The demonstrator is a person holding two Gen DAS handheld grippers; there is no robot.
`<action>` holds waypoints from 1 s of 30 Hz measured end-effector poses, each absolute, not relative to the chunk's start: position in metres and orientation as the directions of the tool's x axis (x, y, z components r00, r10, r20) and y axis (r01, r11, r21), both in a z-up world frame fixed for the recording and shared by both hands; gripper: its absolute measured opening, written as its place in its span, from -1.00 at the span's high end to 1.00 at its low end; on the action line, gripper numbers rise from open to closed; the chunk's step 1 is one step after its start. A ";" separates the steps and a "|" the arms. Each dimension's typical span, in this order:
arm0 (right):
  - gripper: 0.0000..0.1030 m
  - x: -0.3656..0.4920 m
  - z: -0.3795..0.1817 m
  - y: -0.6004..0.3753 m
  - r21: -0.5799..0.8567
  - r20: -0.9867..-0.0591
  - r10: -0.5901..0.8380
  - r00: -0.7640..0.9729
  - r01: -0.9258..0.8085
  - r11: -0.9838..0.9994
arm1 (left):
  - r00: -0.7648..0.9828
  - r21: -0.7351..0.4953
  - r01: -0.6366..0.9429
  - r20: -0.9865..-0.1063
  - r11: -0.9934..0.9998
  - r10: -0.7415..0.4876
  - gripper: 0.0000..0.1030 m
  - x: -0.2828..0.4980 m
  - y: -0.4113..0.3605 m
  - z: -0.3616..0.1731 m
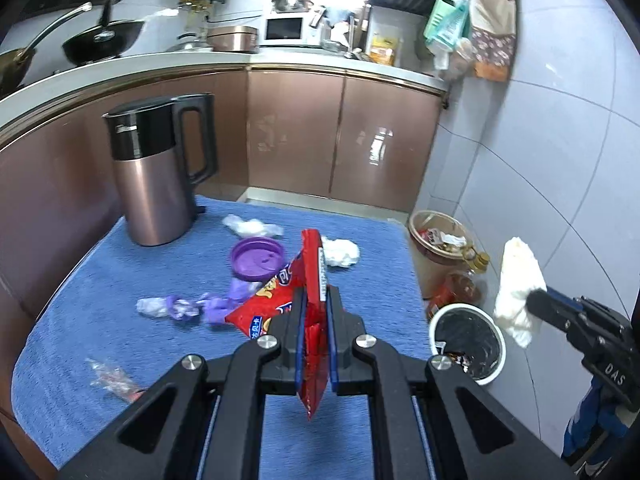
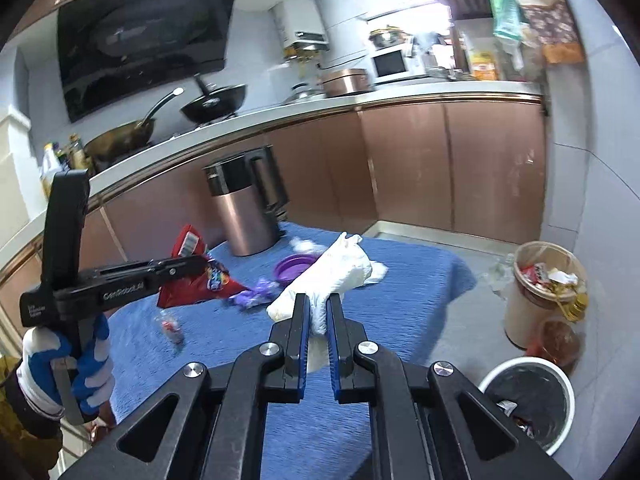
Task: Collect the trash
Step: 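Carry the red snack bag and white tissue toward the bin with both tools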
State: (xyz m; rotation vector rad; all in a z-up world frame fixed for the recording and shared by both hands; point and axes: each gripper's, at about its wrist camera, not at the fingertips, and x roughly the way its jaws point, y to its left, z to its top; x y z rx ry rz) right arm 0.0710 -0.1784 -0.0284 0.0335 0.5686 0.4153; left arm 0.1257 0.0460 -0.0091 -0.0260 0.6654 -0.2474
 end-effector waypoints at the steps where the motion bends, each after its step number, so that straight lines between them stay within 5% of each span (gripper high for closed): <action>1: 0.83 0.070 -0.029 -0.185 0.148 -0.513 0.380 0.769 -0.357 0.922 | 0.755 -0.100 0.230 -0.609 0.968 -0.242 0.84 0.126 0.040 -0.009; 12: 0.83 0.069 -0.043 -0.283 0.127 -0.517 0.133 0.846 -0.077 0.989 | 0.674 -0.060 0.417 -0.649 0.907 -0.353 0.84 0.154 -0.069 -0.022; 30: 0.78 0.121 -0.165 -0.418 0.137 -0.713 -0.097 0.694 0.273 0.952 | 0.414 -0.112 0.623 -0.792 0.775 -0.448 0.80 0.234 -0.290 -0.129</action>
